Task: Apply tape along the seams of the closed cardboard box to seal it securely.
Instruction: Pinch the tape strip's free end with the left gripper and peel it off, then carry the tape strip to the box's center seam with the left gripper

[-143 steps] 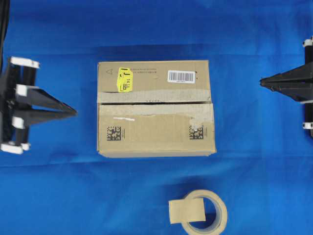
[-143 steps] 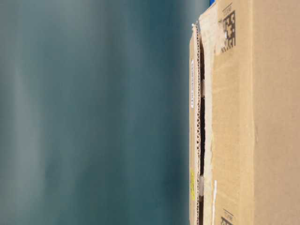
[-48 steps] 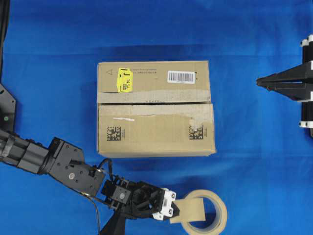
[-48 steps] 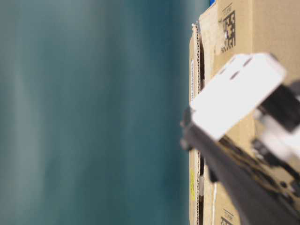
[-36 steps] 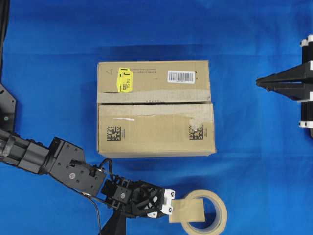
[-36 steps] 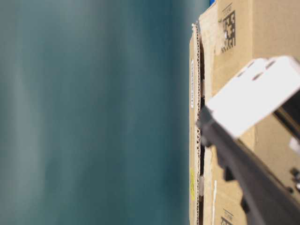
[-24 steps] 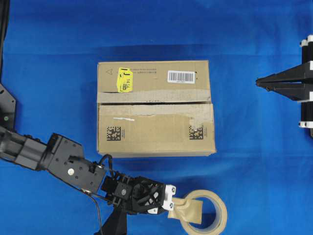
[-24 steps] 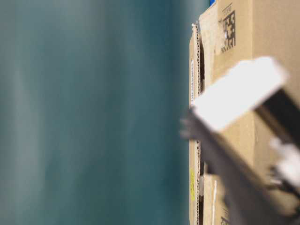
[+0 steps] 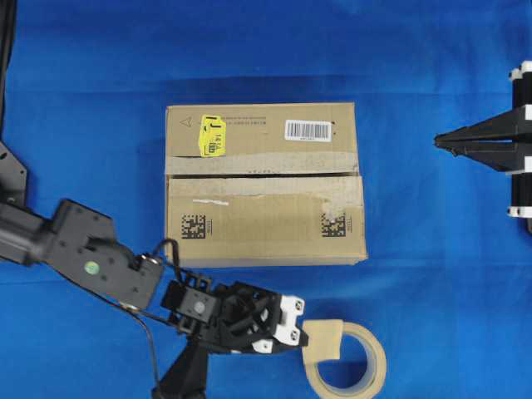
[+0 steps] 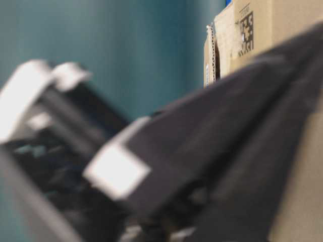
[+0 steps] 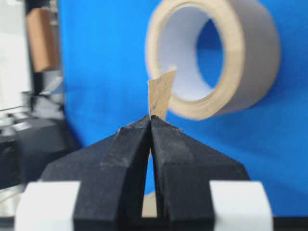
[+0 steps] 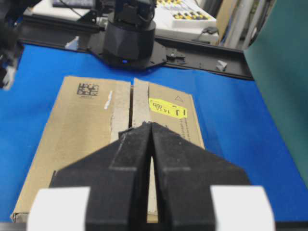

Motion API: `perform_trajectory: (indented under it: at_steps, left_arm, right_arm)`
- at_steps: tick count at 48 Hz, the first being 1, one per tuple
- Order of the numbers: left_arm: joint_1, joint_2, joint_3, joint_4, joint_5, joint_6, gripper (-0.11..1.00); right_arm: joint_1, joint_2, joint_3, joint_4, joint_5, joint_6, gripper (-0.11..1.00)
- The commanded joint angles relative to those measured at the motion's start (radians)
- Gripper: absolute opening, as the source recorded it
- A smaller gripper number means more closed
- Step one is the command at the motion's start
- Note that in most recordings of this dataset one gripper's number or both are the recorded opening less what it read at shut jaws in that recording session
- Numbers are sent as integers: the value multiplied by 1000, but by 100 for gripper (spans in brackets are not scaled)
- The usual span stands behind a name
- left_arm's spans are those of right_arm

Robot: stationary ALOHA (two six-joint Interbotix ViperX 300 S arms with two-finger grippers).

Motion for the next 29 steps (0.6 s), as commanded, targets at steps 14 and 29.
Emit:
perform_trajectory:
  at_steps: [14, 29]
  left_arm:
    - [83, -181, 83, 3, -3, 84, 0]
    - [242, -321, 201, 3, -9, 144, 0]
  right_arm:
    - [-2, 5, -28, -2, -3, 5, 1]
    - [-2, 14, -28, 0, -8, 5, 1]
